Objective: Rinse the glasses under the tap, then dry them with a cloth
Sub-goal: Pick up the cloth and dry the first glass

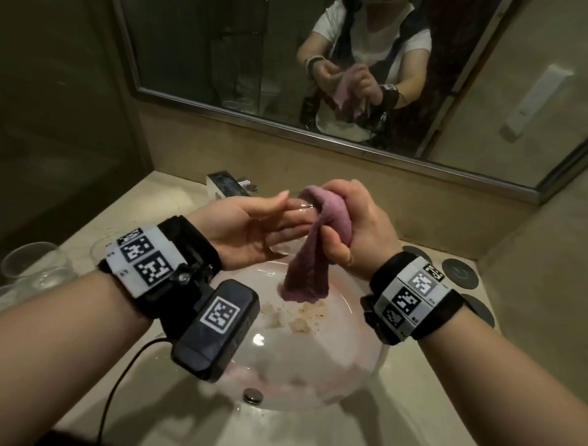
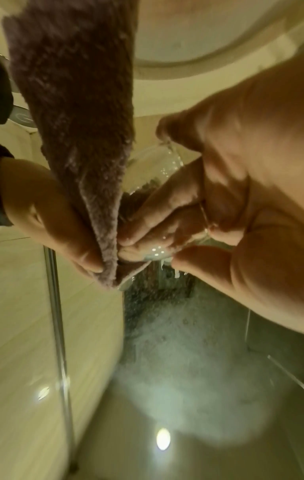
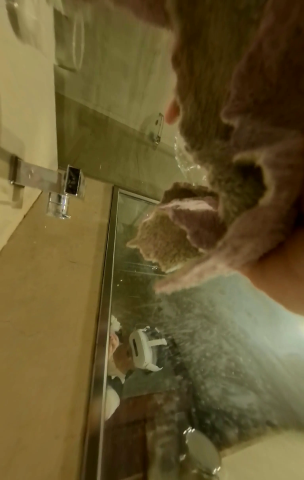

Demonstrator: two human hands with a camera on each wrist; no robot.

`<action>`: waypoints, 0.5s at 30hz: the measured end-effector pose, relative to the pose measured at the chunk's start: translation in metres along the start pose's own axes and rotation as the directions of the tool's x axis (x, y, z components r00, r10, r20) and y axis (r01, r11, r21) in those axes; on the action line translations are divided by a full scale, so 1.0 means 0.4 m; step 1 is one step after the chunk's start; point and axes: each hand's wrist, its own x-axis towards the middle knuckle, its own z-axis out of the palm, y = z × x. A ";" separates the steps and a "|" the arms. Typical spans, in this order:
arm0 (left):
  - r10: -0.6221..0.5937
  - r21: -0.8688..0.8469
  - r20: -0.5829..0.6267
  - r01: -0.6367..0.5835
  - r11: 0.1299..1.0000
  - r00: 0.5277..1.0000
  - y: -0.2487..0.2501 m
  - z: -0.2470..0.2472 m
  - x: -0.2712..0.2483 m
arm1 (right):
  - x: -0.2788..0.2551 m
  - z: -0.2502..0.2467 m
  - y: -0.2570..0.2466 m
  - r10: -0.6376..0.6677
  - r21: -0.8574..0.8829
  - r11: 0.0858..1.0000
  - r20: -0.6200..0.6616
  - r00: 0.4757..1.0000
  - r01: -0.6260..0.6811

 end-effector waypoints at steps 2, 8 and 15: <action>0.057 -0.043 0.031 -0.055 0.998 0.998 -0.009 0.012 -0.001 | -0.002 0.004 0.005 -0.001 0.020 1.000 -0.043 0.999 0.002; 0.338 0.311 -0.003 -0.320 0.895 0.941 -0.024 0.042 0.004 | 0.001 0.034 -0.027 0.348 0.237 0.919 -0.111 0.931 -0.316; 0.365 0.640 0.046 -0.308 0.704 0.930 -0.035 0.010 -0.006 | 0.013 0.049 -0.035 0.503 0.378 0.794 0.031 0.864 -0.476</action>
